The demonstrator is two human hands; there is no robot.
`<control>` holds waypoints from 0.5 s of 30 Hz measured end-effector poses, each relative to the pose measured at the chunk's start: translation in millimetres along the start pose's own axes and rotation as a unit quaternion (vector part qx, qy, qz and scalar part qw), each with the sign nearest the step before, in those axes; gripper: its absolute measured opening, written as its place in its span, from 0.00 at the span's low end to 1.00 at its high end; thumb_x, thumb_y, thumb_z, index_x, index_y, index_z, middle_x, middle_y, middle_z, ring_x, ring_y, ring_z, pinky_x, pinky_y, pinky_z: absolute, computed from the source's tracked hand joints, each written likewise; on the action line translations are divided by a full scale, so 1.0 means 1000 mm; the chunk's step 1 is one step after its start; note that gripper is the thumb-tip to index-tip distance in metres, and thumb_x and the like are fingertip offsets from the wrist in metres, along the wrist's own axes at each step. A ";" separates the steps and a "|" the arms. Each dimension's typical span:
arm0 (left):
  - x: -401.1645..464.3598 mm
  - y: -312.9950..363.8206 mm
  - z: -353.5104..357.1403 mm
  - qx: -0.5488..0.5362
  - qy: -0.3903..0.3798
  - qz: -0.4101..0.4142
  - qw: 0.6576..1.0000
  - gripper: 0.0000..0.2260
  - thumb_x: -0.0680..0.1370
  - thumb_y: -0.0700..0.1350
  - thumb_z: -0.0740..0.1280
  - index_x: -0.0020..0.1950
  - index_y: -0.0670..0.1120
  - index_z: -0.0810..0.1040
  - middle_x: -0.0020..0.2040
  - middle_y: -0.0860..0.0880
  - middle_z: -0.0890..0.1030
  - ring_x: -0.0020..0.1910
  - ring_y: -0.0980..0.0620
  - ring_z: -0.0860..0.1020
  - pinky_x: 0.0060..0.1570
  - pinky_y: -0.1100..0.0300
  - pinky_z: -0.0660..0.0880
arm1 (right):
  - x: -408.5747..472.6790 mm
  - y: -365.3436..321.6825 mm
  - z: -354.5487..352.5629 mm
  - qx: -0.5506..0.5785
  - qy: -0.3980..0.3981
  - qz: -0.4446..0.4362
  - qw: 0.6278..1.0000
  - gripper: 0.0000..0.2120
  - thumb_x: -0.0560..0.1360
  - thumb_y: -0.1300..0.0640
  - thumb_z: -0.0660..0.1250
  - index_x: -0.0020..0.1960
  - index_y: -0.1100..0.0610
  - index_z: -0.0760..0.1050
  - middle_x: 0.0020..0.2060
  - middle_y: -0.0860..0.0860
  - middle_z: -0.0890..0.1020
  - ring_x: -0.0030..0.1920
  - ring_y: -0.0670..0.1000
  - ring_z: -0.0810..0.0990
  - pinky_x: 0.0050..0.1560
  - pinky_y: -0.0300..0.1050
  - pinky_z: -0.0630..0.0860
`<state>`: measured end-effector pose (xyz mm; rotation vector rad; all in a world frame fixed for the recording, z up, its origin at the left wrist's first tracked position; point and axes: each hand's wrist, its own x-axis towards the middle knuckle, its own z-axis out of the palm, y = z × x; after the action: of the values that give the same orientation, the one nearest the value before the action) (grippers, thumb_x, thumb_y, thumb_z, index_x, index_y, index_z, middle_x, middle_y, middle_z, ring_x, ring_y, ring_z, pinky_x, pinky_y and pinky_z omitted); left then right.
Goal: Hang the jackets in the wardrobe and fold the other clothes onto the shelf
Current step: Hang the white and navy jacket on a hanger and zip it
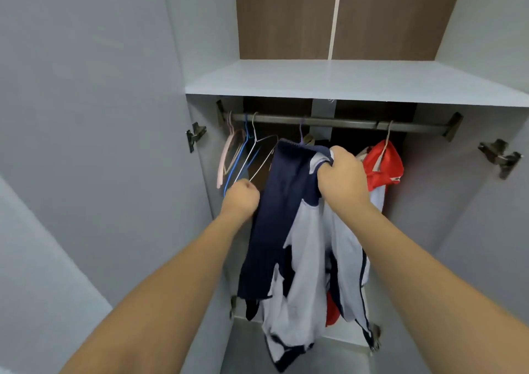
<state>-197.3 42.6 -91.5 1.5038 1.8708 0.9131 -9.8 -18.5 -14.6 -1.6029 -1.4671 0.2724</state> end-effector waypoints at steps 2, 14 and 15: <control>0.057 0.010 0.007 0.057 -0.018 0.009 0.998 0.09 0.78 0.40 0.59 0.52 0.41 0.78 0.57 0.39 0.80 0.56 0.38 0.77 0.55 0.52 0.74 | 0.017 0.009 0.014 0.000 -0.015 0.016 1.000 0.12 0.75 0.63 0.57 0.37 0.49 0.64 0.35 0.48 0.73 0.34 0.50 0.70 0.31 0.43 0.61; 0.218 0.005 0.080 0.323 -0.070 -0.008 0.944 0.26 0.79 0.51 0.59 0.73 0.39 0.67 0.74 0.38 0.63 0.73 0.36 0.61 0.68 0.44 0.64 | 0.096 0.042 0.044 -0.017 -0.033 0.092 0.995 0.09 0.73 0.64 0.55 0.36 0.55 0.65 0.31 0.49 0.72 0.32 0.51 0.68 0.32 0.46 0.62; 0.222 0.003 0.082 0.321 -0.066 -0.015 0.945 0.26 0.79 0.51 0.59 0.73 0.39 0.66 0.74 0.38 0.63 0.73 0.36 0.61 0.68 0.44 0.64 | 0.098 0.044 0.045 -0.029 -0.038 0.091 0.995 0.08 0.72 0.64 0.55 0.36 0.55 0.65 0.32 0.50 0.72 0.32 0.51 0.68 0.32 0.46 0.62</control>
<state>-177.6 273.4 -141.6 1.8323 2.1957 0.1627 15.1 94.5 -32.3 -1.7924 -1.3981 0.4012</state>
